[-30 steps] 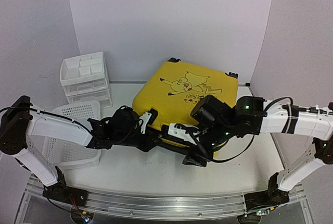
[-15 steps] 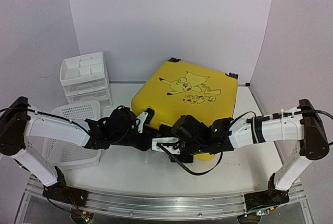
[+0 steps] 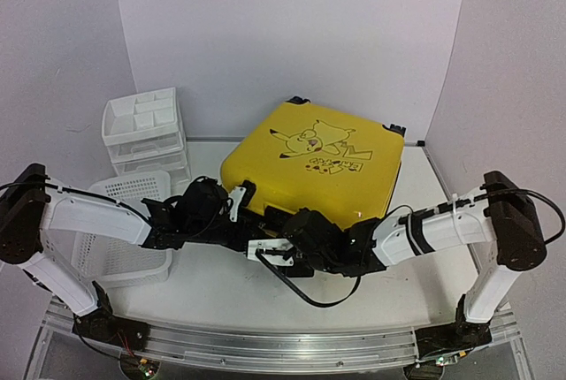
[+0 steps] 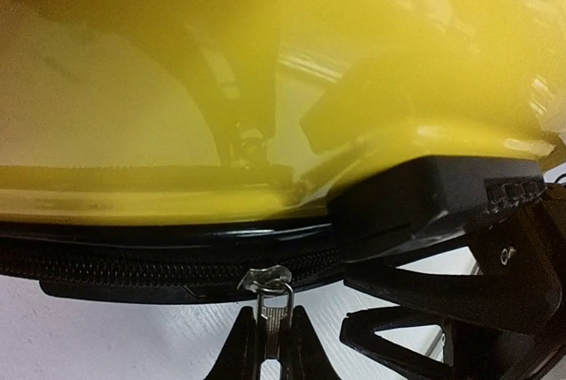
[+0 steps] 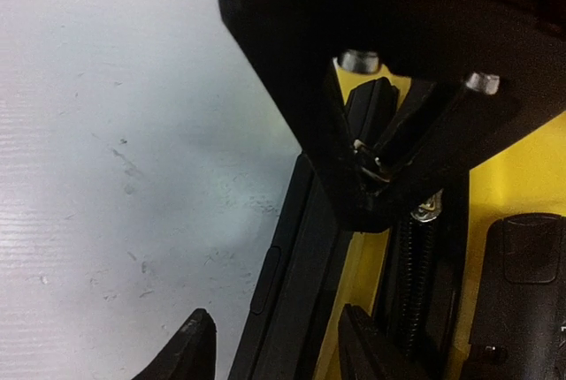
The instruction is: Open, take out, and arrange the luggage
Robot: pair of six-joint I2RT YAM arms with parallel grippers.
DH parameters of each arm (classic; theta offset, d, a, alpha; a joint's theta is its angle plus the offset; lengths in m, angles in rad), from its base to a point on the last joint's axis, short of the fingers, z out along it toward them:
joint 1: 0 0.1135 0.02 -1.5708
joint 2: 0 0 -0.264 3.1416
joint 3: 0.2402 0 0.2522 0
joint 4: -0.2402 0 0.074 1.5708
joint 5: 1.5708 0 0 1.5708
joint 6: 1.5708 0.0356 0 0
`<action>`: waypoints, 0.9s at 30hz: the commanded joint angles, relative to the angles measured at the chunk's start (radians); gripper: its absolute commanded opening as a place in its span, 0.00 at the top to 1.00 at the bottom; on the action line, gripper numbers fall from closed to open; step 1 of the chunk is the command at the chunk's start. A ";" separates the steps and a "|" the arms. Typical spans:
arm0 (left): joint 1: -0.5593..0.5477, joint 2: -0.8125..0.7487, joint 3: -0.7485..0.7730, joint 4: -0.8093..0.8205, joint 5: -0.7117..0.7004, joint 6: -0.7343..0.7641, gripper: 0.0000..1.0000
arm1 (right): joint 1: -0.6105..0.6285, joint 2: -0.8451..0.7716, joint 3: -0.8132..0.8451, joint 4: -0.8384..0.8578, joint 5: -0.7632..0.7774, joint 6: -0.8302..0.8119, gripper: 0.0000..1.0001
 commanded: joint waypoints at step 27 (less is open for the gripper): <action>0.310 -0.160 0.025 -0.165 0.001 -0.020 1.00 | -0.165 -0.198 -0.199 -0.349 0.087 0.176 0.98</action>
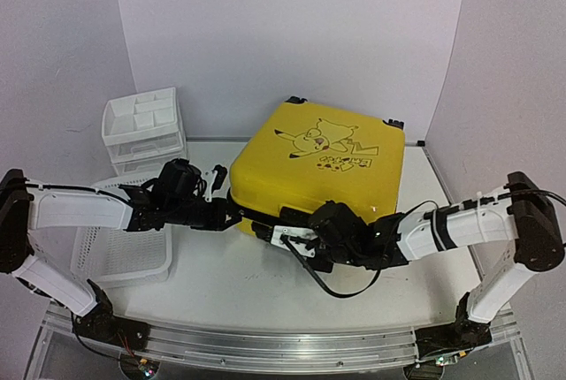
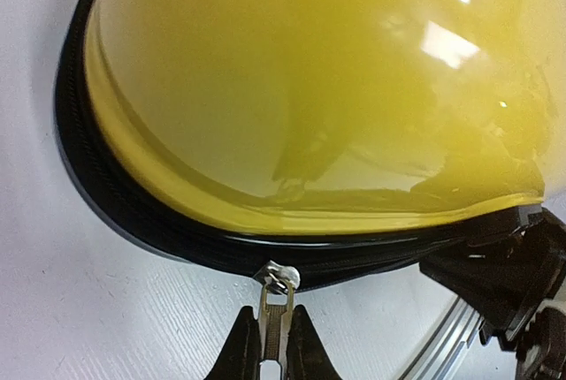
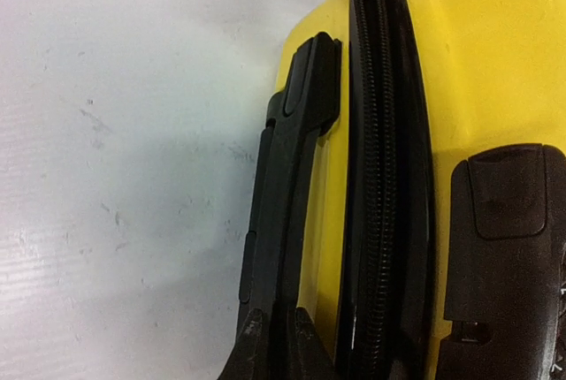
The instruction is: Open, take out, and arrange the luggage
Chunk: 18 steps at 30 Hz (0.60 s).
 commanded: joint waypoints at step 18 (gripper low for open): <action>0.233 0.167 0.255 -0.102 0.084 0.172 1.00 | -0.213 -0.438 -0.172 -0.548 -0.064 0.249 0.86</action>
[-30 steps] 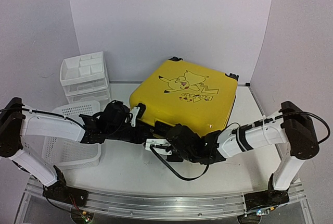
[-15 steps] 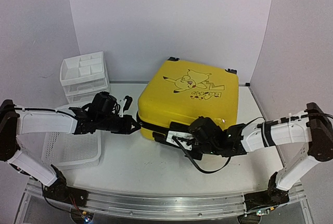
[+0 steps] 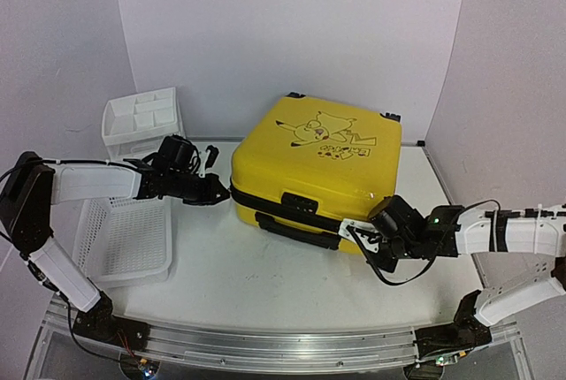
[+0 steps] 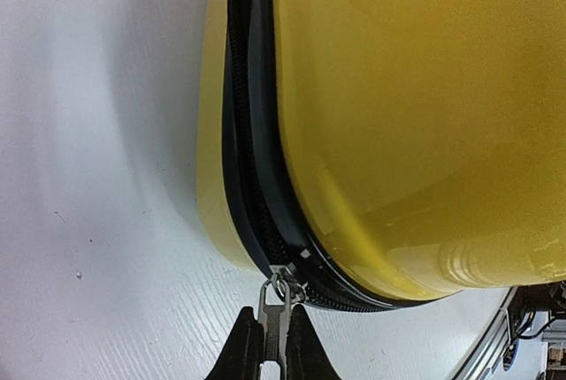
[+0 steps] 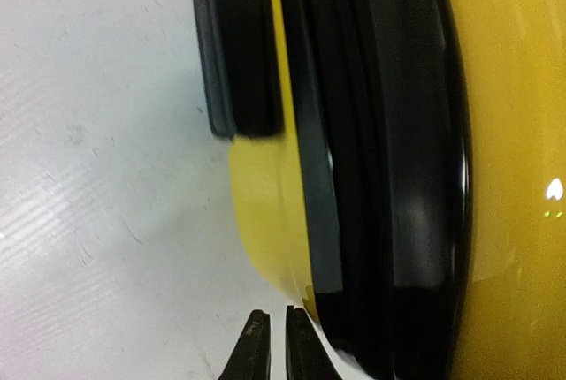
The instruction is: Open, take out, and arrange the luggage
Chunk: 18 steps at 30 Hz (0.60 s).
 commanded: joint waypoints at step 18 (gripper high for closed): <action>-0.189 -0.126 -0.024 0.022 0.026 -0.115 1.00 | 0.181 0.334 0.382 0.093 -0.115 -0.193 0.30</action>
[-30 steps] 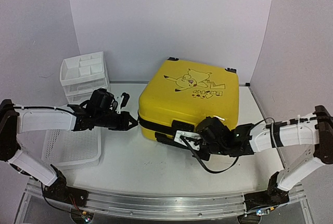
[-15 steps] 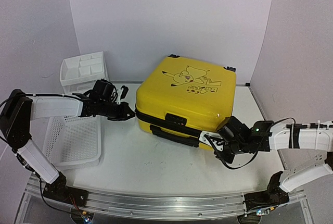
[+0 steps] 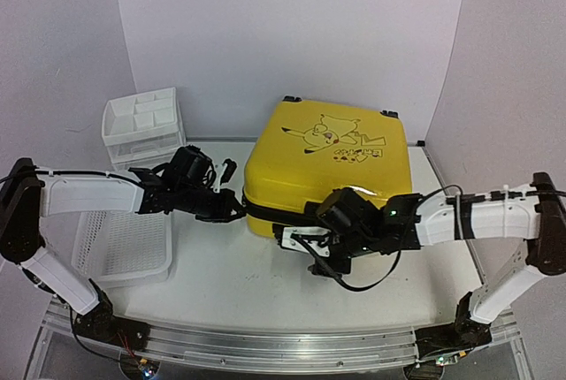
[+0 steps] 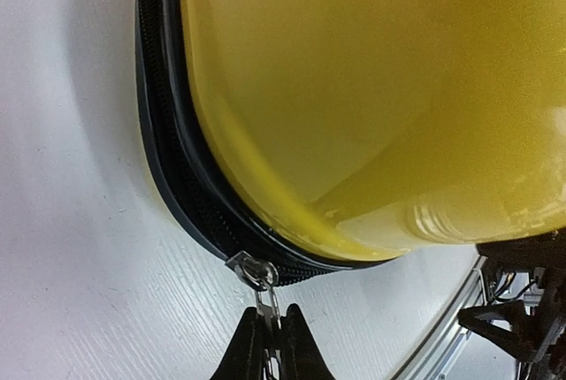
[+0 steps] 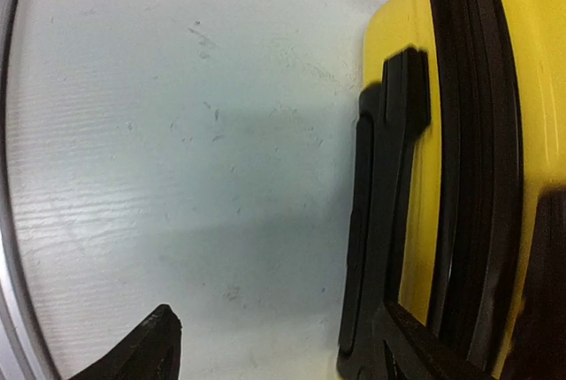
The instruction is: Open, take out, and arrange the luggage
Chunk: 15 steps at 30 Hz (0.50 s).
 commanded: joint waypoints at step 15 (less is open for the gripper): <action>-0.017 -0.118 -0.027 0.059 0.038 0.000 1.00 | -0.002 0.294 0.084 0.327 0.425 -0.268 0.59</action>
